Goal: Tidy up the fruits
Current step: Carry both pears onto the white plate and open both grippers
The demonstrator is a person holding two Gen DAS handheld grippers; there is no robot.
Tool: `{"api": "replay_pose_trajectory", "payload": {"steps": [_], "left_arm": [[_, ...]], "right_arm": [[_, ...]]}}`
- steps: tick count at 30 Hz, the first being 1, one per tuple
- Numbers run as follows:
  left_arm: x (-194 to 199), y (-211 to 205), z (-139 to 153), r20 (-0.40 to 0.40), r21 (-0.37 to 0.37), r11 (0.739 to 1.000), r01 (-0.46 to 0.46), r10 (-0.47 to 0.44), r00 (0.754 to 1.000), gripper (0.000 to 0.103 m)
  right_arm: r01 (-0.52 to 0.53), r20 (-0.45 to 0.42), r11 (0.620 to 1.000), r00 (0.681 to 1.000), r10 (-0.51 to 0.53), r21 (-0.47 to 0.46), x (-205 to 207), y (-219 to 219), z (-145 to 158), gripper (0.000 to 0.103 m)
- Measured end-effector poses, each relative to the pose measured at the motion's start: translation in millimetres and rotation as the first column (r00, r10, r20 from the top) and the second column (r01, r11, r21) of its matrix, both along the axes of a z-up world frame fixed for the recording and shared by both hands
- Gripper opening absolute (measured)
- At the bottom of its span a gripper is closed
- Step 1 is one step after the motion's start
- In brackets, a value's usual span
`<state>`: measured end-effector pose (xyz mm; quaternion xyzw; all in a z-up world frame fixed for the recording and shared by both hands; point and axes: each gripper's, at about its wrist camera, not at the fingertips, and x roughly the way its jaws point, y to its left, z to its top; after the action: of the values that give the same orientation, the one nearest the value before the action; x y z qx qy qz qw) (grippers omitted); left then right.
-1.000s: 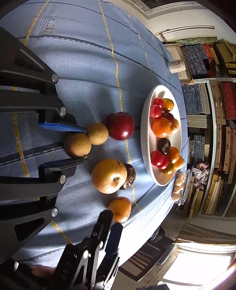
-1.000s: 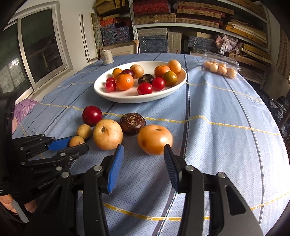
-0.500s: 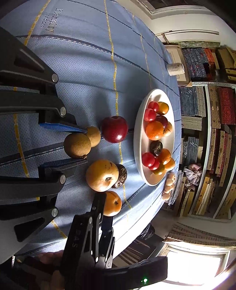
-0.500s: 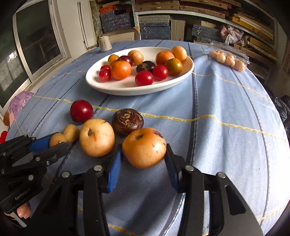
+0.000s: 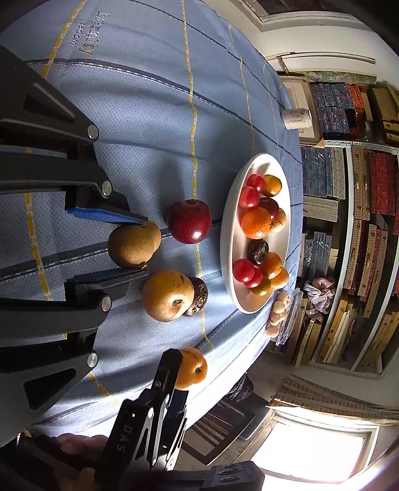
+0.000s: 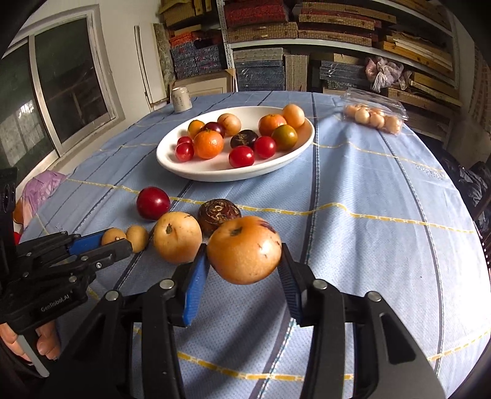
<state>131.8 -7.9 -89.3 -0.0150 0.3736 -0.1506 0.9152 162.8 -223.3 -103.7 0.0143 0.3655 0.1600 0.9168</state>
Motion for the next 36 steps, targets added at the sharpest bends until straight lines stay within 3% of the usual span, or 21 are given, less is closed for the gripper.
{"api": "replay_pose_trajectory", "payload": {"steps": [5,11,18,27,36], "left_arm": [[-4.0,8.6,5.9,-0.004,-0.014,1.000,-0.015,0.015,1.000,0.027],[-6.0,10.6,33.7,0.039,-0.020,1.000,-0.006,0.007,0.999,0.027],[25.4,2.5,66.5,0.078,0.011,1.000,0.006,-0.007,0.997,0.028],[110.9,-15.2,56.1,0.002,0.002,1.000,0.006,-0.006,1.000,0.028],[169.6,-22.1,24.1,-0.082,0.001,1.000,-0.020,0.020,0.996,0.028]], "right_arm": [[-0.011,0.016,1.000,1.000,0.011,0.008,-7.7,-2.8,8.6,0.044],[-0.028,0.035,0.999,0.999,0.027,0.019,-4.7,-5.4,25.0,0.044],[-0.055,0.066,0.998,0.996,0.055,-0.002,26.6,-1.4,57.9,0.044],[-0.044,0.011,0.999,0.999,0.043,0.033,133.2,3.8,78.3,0.044],[-0.059,-0.049,0.996,0.997,0.056,-0.067,228.6,47.0,45.0,0.044]]}}
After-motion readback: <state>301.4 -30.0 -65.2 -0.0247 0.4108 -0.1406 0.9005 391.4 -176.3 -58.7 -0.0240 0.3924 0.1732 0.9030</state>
